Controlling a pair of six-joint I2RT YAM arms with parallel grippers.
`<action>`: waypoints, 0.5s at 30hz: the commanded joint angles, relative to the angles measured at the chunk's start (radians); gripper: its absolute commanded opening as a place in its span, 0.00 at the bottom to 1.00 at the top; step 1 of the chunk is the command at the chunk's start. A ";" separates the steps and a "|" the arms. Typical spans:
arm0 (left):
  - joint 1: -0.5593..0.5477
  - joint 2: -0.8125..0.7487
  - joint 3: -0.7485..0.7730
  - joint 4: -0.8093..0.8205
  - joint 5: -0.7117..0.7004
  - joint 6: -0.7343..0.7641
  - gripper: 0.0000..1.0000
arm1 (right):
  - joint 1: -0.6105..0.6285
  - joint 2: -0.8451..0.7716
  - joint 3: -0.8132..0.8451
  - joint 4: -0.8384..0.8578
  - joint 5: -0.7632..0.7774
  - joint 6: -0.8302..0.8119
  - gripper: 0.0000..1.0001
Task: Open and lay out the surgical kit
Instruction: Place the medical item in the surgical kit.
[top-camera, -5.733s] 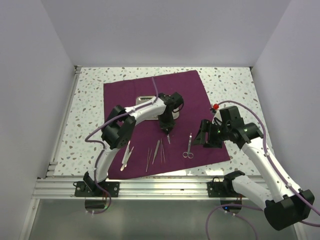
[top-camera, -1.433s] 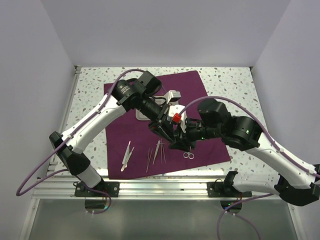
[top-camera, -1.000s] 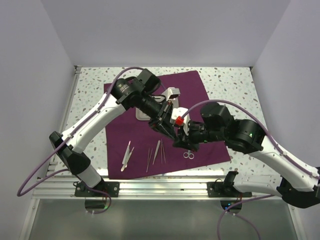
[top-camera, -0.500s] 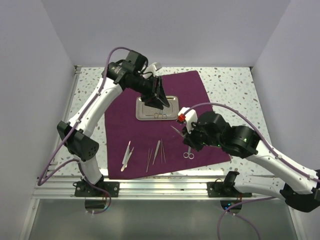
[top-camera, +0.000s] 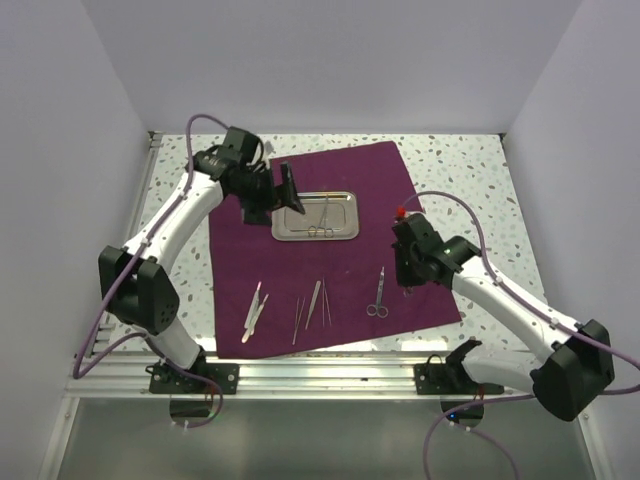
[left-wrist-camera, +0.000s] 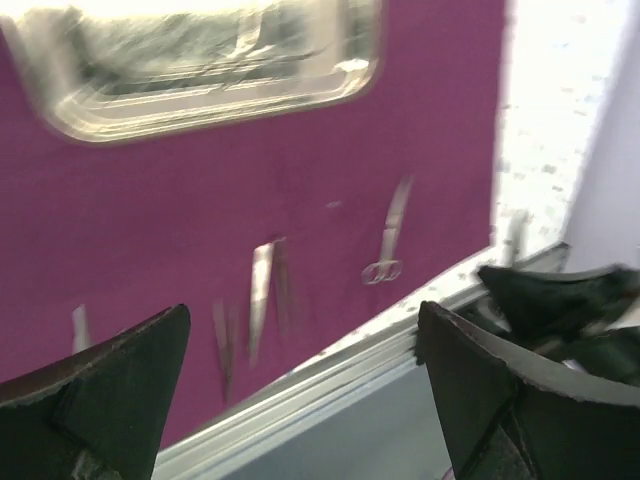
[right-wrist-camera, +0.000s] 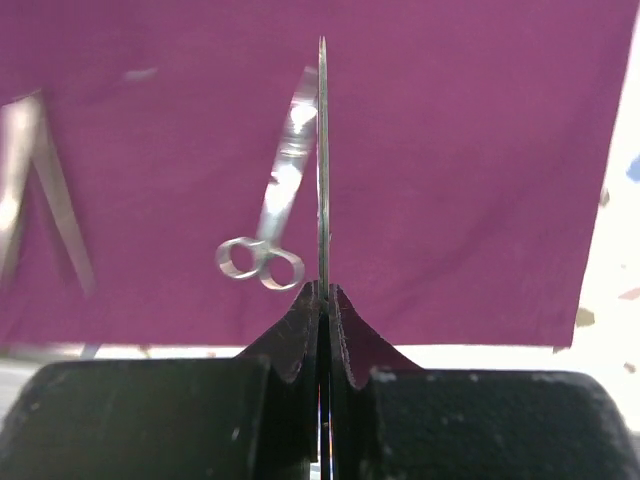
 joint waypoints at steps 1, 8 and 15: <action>0.102 -0.073 -0.232 0.177 0.022 -0.005 1.00 | -0.085 0.027 -0.050 0.086 -0.062 0.127 0.00; 0.194 -0.239 -0.413 0.324 -0.246 0.004 1.00 | -0.093 0.174 -0.053 0.170 -0.097 0.164 0.00; 0.158 -0.196 -0.301 0.199 -0.395 0.049 0.99 | -0.094 0.265 -0.001 0.149 -0.079 0.121 0.00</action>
